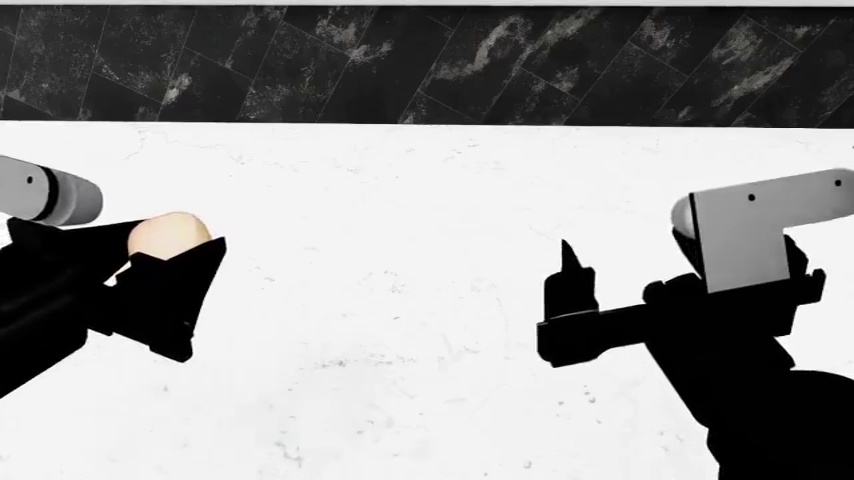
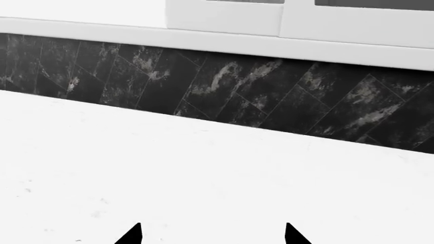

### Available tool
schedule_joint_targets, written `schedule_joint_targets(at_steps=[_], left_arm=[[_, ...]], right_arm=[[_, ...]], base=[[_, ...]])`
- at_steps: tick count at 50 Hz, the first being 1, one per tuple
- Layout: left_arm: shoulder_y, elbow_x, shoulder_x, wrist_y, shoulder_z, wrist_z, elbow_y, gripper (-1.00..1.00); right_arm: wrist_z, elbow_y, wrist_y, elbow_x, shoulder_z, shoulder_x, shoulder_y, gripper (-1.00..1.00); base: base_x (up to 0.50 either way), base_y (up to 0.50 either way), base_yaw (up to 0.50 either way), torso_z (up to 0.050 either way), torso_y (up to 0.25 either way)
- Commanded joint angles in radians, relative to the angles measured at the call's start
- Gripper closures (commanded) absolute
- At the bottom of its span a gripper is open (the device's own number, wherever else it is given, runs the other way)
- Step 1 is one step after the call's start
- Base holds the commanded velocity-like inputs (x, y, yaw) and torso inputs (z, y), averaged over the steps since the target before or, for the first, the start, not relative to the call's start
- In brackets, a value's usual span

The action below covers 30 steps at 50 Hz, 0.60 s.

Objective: Place the apricot and the ginger on separate cutting boards.

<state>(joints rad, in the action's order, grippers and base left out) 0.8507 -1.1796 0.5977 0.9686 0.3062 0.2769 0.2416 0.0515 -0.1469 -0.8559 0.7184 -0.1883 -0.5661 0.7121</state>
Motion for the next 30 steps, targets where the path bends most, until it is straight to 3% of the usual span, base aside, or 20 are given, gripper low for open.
schedule_joint_targets(at_steps=[1,30], left_arm=[[-0.023,-0.065,0.05,0.015,-0.054,0.06,0.068,1.0],[-0.031,-0.065,0.035,-0.002,-0.045,0.053,0.05,1.0]], right_arm=[[0.001,-0.037,-0.025,0.039,0.016,-0.005,0.002,-1.0],[0.024,-0.04,-0.033,0.055,0.034,-0.011,-0.015,-1.0]], base=[[0.0,0.0,0.0,0.0,0.0],[-0.34,0.0,0.0,0.0,0.0]])
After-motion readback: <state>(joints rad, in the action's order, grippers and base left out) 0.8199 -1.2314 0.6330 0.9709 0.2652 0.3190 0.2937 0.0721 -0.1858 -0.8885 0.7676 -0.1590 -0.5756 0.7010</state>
